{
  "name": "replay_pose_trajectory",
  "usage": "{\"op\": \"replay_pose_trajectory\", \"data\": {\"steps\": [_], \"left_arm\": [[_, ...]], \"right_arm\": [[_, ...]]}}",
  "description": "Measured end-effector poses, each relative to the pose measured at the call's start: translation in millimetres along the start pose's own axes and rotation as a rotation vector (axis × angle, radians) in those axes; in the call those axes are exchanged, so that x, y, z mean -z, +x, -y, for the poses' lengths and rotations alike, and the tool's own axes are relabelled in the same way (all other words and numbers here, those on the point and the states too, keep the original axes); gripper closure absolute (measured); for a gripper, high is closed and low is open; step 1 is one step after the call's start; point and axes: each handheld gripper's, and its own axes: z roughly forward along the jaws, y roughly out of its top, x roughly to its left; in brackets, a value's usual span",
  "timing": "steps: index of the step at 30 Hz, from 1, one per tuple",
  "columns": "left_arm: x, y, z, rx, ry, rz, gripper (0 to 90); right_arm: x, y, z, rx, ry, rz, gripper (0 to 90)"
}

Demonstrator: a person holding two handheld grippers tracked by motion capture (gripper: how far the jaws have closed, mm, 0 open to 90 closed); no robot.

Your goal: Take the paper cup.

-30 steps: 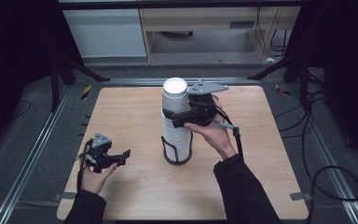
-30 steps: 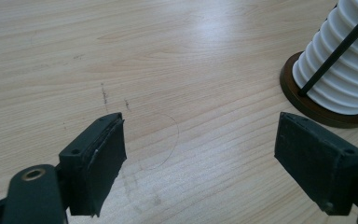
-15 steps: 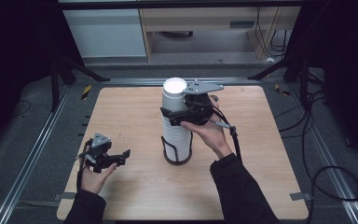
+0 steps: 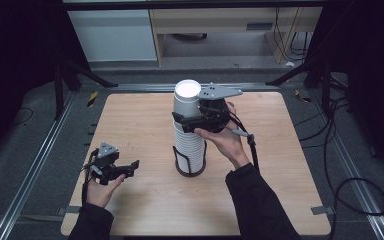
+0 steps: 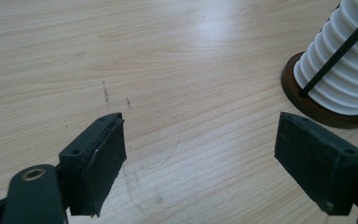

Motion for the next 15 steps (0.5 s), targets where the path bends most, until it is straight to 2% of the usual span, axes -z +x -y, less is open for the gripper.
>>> {"op": "replay_pose_trajectory", "data": {"steps": [2,15], "left_arm": [[0.0,-0.2,0.0,0.000,0.000,0.000,15.7],[0.7,-0.2,-0.5,0.000,0.000,0.002,15.8]], "right_arm": [[1.2,0.1,-3.8,0.011,0.010,0.014,14.1],[8.3,-0.1,-17.8,0.023,-0.002,0.009,15.3]]}}
